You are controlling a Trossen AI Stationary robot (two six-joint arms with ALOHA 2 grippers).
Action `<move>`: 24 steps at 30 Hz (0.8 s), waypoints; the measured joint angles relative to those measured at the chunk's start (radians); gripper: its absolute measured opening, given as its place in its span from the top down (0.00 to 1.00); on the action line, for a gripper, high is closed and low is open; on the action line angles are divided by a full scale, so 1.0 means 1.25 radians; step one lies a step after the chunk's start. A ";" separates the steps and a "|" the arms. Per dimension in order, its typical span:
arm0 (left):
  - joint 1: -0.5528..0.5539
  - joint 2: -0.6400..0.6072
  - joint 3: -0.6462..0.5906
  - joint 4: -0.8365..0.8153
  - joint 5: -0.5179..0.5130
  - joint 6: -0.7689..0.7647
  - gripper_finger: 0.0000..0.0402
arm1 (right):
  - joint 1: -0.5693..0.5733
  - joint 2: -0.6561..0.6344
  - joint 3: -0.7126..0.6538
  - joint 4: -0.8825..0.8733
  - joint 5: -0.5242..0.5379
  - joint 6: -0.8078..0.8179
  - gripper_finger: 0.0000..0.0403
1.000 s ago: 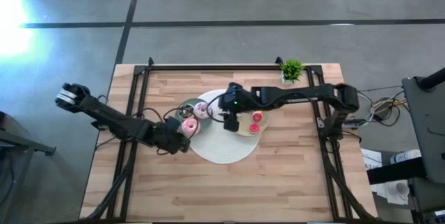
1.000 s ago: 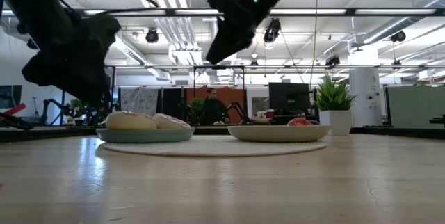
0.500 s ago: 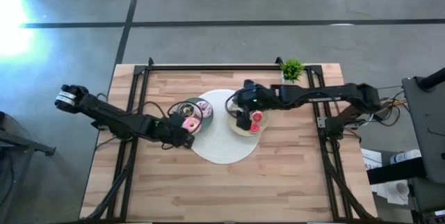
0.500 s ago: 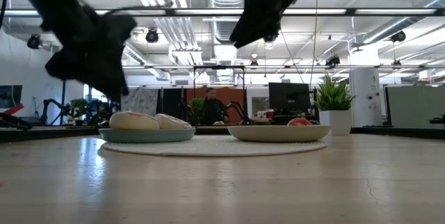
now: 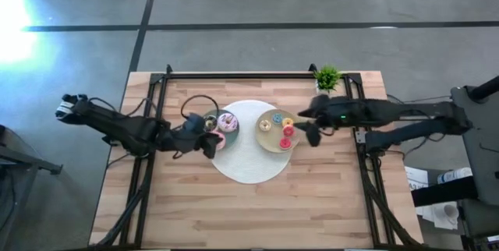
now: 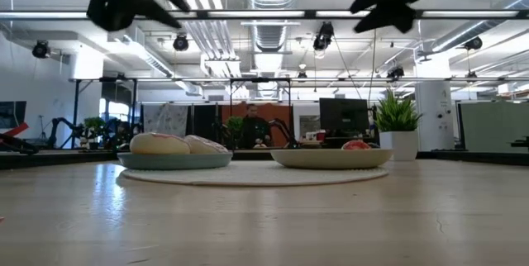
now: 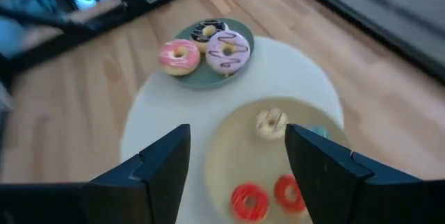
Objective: Pick & Place donuts
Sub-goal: Return to Home Position
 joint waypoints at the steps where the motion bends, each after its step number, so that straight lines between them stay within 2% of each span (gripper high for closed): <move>1: 0.001 -0.003 0.012 0.000 -0.008 -0.013 0.76 | 0.003 -0.031 -0.009 -0.018 -0.002 0.033 0.44; 4: 0.001 -0.006 0.048 0.004 -0.066 -0.008 0.76 | 0.008 -0.124 -0.035 -0.054 -0.024 0.139 0.44; 6: -0.003 -0.004 0.059 0.039 -0.082 0.057 0.76 | 0.014 -0.182 -0.053 -0.046 -0.044 0.179 0.44; 8: -0.003 -0.002 0.058 0.117 -0.071 0.142 0.76 | 0.026 -0.233 -0.066 -0.029 -0.082 0.155 0.44; 10: 0.002 -0.002 0.046 0.230 -0.037 0.223 0.76 | 0.046 -0.276 -0.077 0.007 -0.130 0.096 0.44; 13: 0.011 -0.001 0.013 0.441 0.068 0.364 0.76 | 0.092 -0.327 -0.087 0.056 -0.197 -0.001 0.44; 16: 0.014 0.011 -0.026 0.629 0.152 0.468 0.76 | 0.126 -0.358 -0.089 0.033 -0.184 -0.016 0.44; 18: 0.014 0.016 -0.053 0.680 0.165 0.492 0.76 | 0.129 -0.370 -0.089 -0.015 -0.141 0.048 0.44; 20: 0.015 0.016 -0.074 0.685 0.128 0.478 0.76 | 0.137 -0.374 -0.093 -0.043 -0.137 0.096 0.44; 24: 0.016 0.016 -0.115 0.687 0.093 0.430 0.76 | 0.168 -0.374 -0.122 0.015 -0.219 0.058 0.44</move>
